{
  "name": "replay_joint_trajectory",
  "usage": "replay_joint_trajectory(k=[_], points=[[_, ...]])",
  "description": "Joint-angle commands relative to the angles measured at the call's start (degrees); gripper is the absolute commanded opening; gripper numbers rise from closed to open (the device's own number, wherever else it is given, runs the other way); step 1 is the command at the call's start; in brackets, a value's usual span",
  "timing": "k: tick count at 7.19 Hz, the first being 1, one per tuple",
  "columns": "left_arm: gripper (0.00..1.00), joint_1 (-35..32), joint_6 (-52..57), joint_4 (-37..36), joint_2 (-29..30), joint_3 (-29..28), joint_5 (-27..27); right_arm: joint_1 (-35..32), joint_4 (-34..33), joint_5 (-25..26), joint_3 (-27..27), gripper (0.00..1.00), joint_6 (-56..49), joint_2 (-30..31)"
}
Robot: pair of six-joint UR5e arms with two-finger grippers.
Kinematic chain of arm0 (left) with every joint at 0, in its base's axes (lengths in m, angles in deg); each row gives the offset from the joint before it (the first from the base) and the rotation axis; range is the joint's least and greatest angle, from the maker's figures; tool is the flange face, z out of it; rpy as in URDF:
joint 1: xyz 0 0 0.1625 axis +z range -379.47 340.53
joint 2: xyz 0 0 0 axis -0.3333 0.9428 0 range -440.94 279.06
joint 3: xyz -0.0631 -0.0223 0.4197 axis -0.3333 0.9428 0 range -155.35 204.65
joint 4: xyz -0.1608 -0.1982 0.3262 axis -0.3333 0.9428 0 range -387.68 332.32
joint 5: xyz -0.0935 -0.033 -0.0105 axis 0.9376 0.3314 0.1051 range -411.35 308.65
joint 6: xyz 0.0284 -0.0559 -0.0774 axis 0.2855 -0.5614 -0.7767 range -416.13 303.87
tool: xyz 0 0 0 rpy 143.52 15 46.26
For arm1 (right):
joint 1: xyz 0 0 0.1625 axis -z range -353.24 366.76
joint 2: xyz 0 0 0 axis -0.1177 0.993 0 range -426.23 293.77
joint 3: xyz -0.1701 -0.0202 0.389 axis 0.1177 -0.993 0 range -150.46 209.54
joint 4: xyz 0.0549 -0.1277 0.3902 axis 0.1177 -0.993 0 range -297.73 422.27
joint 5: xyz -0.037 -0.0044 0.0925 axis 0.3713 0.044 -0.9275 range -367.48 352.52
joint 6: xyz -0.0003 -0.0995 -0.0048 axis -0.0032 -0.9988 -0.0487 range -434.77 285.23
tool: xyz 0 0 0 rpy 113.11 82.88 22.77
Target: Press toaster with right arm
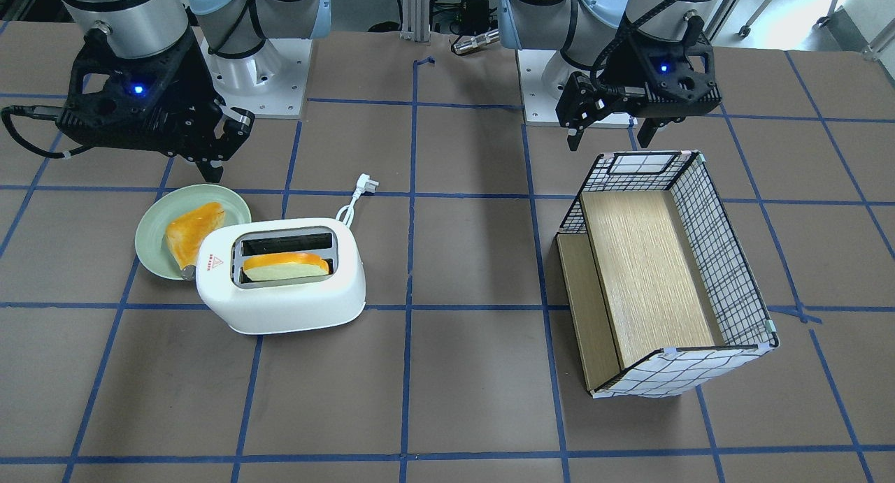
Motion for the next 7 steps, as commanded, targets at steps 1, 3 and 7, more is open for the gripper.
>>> replay_joint_trajectory(k=[1,3,7], points=[[1.0,0.0,0.0,0.0,0.0,0.0,-0.1,0.0,-1.2,0.5,0.0,0.64,-0.4,0.0],[1.0,0.0,0.0,0.0,0.0,0.0,-0.1,0.0,-1.7,0.3,0.0,1.0,-0.2,-0.3],[1.0,0.0,0.0,0.0,0.0,0.0,-0.1,0.0,-1.7,0.4,0.1,1.0,-0.2,-0.3]])
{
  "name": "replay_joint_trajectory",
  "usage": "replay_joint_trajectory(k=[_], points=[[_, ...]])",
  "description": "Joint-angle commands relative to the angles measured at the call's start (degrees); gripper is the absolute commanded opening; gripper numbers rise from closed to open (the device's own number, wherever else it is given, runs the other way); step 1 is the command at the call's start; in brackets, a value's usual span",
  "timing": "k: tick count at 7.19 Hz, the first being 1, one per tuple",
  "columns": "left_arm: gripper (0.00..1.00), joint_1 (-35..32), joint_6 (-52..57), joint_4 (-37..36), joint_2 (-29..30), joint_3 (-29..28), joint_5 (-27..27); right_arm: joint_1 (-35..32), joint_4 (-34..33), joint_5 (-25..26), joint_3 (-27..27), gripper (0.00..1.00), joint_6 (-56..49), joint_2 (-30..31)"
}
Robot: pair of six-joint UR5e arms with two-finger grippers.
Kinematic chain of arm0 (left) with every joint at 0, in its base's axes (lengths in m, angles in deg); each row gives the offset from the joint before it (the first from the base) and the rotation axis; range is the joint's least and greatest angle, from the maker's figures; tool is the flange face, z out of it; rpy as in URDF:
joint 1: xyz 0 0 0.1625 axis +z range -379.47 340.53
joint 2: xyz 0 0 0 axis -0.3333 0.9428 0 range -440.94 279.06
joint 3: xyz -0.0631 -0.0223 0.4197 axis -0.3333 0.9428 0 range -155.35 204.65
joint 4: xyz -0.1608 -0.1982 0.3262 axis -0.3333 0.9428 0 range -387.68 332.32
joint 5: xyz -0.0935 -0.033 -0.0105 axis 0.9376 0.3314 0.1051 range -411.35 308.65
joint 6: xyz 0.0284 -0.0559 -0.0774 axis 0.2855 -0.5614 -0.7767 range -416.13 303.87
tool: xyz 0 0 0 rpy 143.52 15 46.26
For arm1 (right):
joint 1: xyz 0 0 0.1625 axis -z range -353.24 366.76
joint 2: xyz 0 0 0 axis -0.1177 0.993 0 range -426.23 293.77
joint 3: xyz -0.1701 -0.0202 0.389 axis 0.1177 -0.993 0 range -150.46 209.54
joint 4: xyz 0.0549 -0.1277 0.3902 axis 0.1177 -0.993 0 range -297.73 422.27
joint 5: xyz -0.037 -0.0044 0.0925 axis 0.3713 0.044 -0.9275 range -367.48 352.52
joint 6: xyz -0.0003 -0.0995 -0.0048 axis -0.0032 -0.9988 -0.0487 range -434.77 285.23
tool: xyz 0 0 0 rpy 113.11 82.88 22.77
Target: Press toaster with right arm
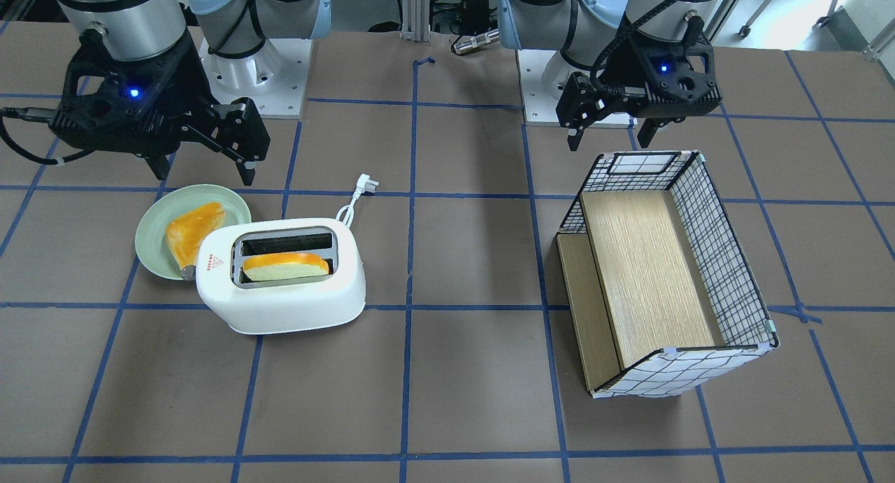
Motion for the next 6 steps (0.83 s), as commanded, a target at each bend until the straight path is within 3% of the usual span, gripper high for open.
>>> replay_joint_trajectory(k=[1,6], points=[[1.0,0.0,0.0,0.0,0.0,0.0,0.0,0.0,0.0,0.1,0.0,1.0,0.0,0.1],[1.0,0.0,0.0,0.0,0.0,0.0,0.0,0.0,0.1,0.0,0.0,1.0,0.0,-0.1]])
